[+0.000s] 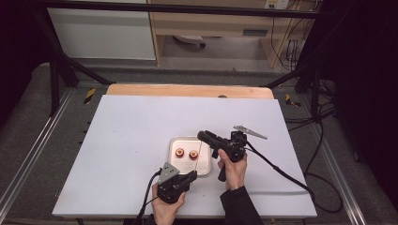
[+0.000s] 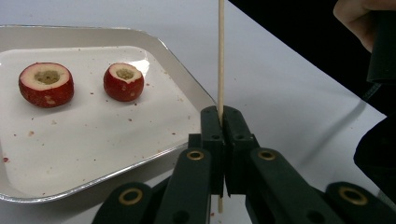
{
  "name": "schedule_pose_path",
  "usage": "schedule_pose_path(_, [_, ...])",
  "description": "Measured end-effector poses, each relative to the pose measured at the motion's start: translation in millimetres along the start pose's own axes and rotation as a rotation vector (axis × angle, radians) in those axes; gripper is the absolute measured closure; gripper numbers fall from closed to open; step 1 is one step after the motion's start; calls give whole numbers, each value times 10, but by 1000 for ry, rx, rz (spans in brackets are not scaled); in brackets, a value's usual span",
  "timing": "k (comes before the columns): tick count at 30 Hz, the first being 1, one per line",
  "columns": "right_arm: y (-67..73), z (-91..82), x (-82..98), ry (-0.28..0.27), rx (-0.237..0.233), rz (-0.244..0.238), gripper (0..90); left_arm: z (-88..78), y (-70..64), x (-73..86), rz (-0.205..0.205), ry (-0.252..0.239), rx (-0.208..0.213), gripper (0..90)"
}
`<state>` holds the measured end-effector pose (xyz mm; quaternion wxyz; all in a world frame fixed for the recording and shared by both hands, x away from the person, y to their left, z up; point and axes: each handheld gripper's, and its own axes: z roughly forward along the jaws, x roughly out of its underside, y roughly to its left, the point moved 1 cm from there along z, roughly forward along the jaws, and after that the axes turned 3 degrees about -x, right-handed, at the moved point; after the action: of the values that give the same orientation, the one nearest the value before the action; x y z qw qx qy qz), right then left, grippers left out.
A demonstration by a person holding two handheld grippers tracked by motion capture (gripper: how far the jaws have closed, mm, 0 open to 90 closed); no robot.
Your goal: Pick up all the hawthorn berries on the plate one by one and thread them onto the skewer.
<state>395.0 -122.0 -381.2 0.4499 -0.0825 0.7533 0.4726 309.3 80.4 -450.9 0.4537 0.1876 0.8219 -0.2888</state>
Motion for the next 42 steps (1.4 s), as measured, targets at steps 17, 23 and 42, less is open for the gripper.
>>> schedule_pose_path(17, [13, 5, 43, 17, -15, 2, 613, -13, -2, 17, -11, -45, -19, 886])
schedule_pose_path(23, [11, -20, 8, 39, -20, 11, 615, -33, -1, 25, 4, -65, -31, 886])
schedule_pose_path(42, [-4, -78, -38, 115, -64, 22, 621, -77, -18, 82, 23, -105, -15, 888])
